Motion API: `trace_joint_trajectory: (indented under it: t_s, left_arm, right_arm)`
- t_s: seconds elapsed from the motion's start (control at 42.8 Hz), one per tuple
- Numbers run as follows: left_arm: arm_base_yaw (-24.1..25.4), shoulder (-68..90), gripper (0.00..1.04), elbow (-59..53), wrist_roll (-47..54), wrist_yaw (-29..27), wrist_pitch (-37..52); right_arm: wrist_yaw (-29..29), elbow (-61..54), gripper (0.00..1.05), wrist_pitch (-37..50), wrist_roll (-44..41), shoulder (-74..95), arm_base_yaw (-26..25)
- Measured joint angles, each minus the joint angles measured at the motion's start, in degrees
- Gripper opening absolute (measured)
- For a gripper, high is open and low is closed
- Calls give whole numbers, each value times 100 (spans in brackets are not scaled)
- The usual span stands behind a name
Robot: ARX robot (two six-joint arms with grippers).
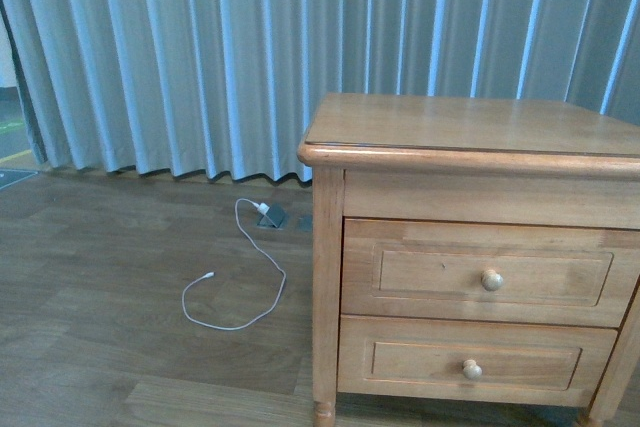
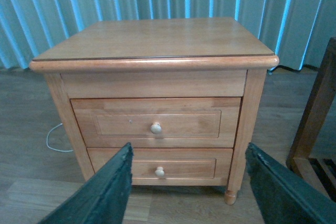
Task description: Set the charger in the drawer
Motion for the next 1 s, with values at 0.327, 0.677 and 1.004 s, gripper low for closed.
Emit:
trace_joint_trajectory:
  t_s: [0.327, 0.677, 1.004]
  left_arm:
    - [0, 0, 99, 0, -2, -2, 0]
    - [0, 0, 99, 0, 0, 0, 0]
    - [0, 0, 99, 0, 0, 0, 0]
  right_arm:
    - [13, -411, 11, -170, -160, -573, 13]
    - [13, -658, 2, -575, -184, -1233, 15]
    - [13, -850, 2, -1086, -186, -1941, 15]
